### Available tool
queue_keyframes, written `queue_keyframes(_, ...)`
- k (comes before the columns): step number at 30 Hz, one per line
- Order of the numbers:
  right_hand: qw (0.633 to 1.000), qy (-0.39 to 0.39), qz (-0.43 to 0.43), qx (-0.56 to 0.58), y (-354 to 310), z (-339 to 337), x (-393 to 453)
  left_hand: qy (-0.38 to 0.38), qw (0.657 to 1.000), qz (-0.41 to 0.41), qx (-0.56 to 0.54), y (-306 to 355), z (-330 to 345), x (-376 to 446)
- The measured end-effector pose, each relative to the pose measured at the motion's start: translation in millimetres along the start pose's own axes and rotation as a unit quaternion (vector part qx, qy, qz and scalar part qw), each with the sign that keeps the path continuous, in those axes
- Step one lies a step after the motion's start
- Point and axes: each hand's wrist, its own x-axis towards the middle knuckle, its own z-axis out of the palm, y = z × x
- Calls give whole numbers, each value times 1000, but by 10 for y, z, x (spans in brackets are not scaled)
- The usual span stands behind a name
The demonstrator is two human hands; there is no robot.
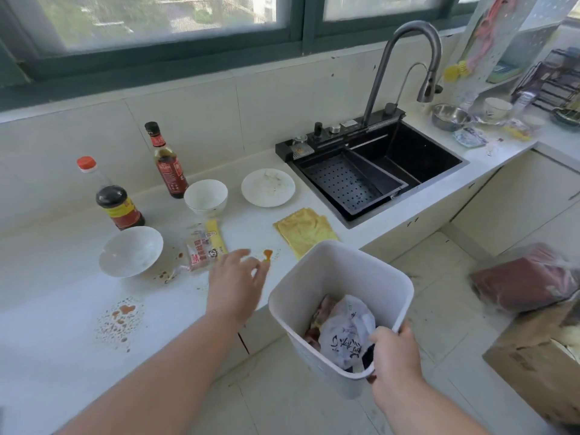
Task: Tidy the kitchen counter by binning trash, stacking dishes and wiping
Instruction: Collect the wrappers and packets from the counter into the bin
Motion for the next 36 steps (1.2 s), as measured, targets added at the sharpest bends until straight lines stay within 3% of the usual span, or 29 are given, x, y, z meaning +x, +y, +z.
queue_keyframes(3,1000,-4,10,-6,50,10,36,-94,985,-105,104,-413,-92,308)
queue_keyframes(7,1000,2,21,-7,113,-25,72,-225,949,-162,152,-727,-42,555)
queue_keyframes(14,999,5,40,3,158,-77,98,-240,945,-142,171,-718,86,649)
queue_keyframes(19,998,12,47,30,131,-94,81,-122,979,-56,155,-518,45,485)
queue_keyframes(23,998,15,37,49,41,-80,84,-24,998,36,52,-97,-53,178)
queue_keyframes(27,997,19,28,69,-37,-106,155,30,976,212,-31,405,-112,-233)
queue_keyframes(31,995,26,7,93,-227,-317,310,-26,924,379,-50,1090,-11,-438)
queue_keyframes(36,994,33,15,107,-260,-329,369,-209,908,360,52,1347,102,-539)
